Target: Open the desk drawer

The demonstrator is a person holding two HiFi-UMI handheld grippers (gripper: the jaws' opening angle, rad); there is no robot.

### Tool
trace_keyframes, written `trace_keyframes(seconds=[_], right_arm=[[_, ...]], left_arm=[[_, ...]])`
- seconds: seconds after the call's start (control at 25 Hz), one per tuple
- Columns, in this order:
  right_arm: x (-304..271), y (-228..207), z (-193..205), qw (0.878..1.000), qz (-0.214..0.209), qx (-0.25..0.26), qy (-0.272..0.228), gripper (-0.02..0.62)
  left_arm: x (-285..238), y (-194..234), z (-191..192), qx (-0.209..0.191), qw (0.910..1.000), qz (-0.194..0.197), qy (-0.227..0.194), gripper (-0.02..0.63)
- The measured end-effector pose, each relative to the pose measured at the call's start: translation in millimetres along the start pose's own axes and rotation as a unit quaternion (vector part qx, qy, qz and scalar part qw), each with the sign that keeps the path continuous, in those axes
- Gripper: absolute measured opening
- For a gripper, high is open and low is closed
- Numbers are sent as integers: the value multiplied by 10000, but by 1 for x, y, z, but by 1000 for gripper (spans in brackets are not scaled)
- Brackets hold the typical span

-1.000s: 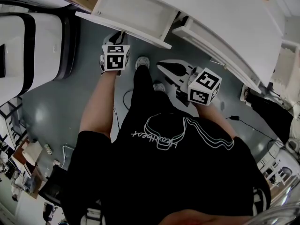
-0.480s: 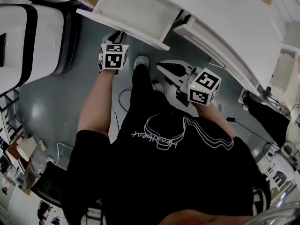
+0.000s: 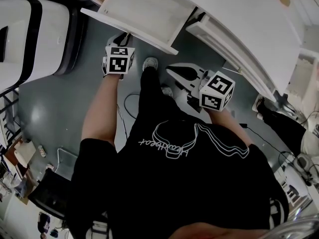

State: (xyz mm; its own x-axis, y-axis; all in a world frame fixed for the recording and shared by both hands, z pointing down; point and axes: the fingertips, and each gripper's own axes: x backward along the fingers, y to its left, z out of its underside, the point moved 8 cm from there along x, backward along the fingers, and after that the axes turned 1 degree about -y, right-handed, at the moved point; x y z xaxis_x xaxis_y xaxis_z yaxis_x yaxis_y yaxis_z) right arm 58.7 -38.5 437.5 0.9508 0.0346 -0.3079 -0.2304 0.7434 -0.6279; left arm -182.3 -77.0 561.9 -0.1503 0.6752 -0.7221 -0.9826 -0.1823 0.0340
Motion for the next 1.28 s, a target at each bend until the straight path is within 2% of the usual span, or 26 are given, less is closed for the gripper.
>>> trace_keyframes(seconds=[0.56, 1.04, 1.16, 1.28], right_arm=[[-2, 14, 9, 9998, -94, 129, 135, 6], [-1, 24, 16, 9996, -102, 187, 157, 6], [2, 28, 19, 9996, -77, 208, 175, 6], [10, 33, 21, 9996, -33, 254, 145, 6]], left_arm=[[16, 3, 25, -77, 9999, -14, -71, 75], [18, 1, 26, -75, 10000, -47, -23, 75], [20, -1, 27, -142, 9997, -156, -128, 79], [32, 0, 25, 186, 9989, -231, -365, 100]])
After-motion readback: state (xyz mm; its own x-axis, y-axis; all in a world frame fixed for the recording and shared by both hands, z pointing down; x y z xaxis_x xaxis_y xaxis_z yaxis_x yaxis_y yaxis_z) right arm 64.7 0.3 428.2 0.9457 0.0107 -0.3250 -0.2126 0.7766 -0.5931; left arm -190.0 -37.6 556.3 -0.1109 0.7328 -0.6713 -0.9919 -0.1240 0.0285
